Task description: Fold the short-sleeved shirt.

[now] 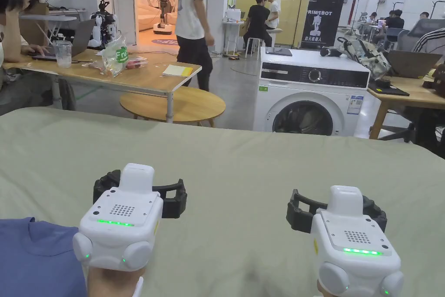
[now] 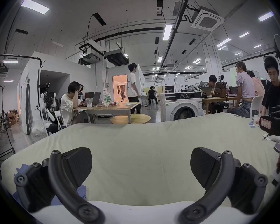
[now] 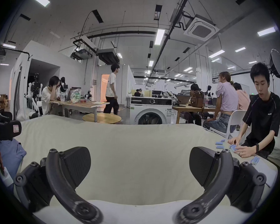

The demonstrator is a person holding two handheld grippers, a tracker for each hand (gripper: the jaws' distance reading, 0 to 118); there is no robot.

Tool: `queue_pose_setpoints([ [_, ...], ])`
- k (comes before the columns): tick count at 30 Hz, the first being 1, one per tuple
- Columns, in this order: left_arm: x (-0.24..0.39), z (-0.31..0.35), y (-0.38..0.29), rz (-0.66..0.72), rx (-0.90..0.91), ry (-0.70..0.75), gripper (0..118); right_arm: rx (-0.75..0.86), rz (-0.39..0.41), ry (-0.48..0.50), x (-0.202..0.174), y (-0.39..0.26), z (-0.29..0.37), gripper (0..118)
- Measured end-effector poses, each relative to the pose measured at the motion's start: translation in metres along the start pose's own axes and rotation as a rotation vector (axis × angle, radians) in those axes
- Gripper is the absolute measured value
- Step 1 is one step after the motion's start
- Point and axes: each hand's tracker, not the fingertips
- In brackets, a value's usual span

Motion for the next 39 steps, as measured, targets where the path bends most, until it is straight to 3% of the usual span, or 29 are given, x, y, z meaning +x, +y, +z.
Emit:
queue_pose_setpoints([
  [12,-0.002,0.004,-0.002,0.032,-0.003,0.004,118,-0.004,0.023,0.004,0.002,0.000,0.000,118],
  [28,-0.008,0.007,0.001,0.013,0.007,0.004,118,-0.011,-0.010,0.002,0.000,0.000,0.005,118],
  [39,-0.006,0.006,-0.001,0.040,-0.009,-0.008,118,0.001,0.019,0.019,-0.006,0.001,0.003,118],
])
